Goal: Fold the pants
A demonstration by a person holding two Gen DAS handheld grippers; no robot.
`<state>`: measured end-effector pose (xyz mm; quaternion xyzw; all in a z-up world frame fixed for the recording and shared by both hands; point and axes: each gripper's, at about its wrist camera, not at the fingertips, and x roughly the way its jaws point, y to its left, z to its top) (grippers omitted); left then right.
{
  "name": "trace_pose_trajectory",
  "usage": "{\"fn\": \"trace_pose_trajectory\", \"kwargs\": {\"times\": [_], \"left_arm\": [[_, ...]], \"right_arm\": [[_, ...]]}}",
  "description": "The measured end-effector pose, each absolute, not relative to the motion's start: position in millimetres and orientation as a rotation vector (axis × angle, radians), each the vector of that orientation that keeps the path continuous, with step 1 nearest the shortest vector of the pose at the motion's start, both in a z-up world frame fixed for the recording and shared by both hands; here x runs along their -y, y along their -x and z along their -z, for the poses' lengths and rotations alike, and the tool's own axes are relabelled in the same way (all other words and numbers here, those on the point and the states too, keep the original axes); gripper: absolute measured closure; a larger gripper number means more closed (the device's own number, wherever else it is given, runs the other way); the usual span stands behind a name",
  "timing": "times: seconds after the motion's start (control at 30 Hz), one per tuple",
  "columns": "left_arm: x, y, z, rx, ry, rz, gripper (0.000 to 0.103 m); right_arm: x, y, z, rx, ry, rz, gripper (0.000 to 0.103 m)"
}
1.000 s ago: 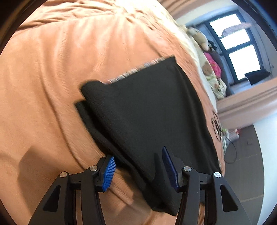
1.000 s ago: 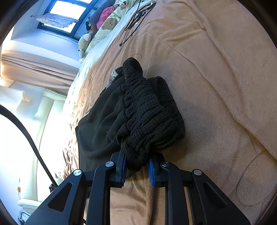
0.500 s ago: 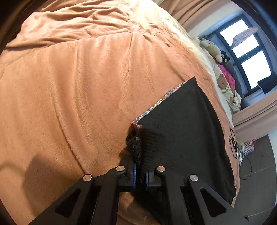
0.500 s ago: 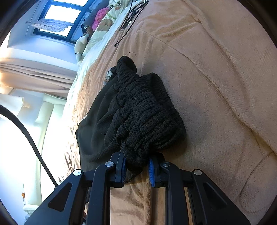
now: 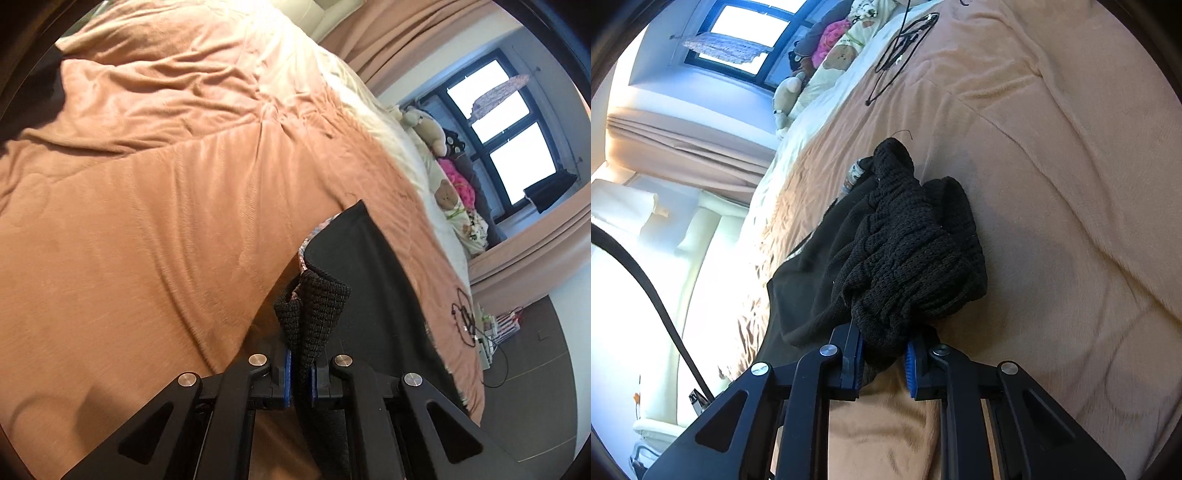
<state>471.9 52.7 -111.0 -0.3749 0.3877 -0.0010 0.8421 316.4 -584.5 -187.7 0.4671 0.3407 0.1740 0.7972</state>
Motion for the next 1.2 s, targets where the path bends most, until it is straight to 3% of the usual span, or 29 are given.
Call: {"fn": "trace_pose_trajectory", "kwargs": {"times": [0.63, 1.2], "left_arm": [[-112.9, -340.2, 108.0, -0.798, 0.911, -0.023, 0.096], [-119.1, -270.0, 126.0, -0.828, 0.931, 0.005, 0.096]], "right_arm": [[570.0, -264.2, 174.3, -0.799, -0.874, -0.437, 0.089], [577.7, -211.2, 167.7, -0.843, -0.801, -0.382, 0.089]]}}
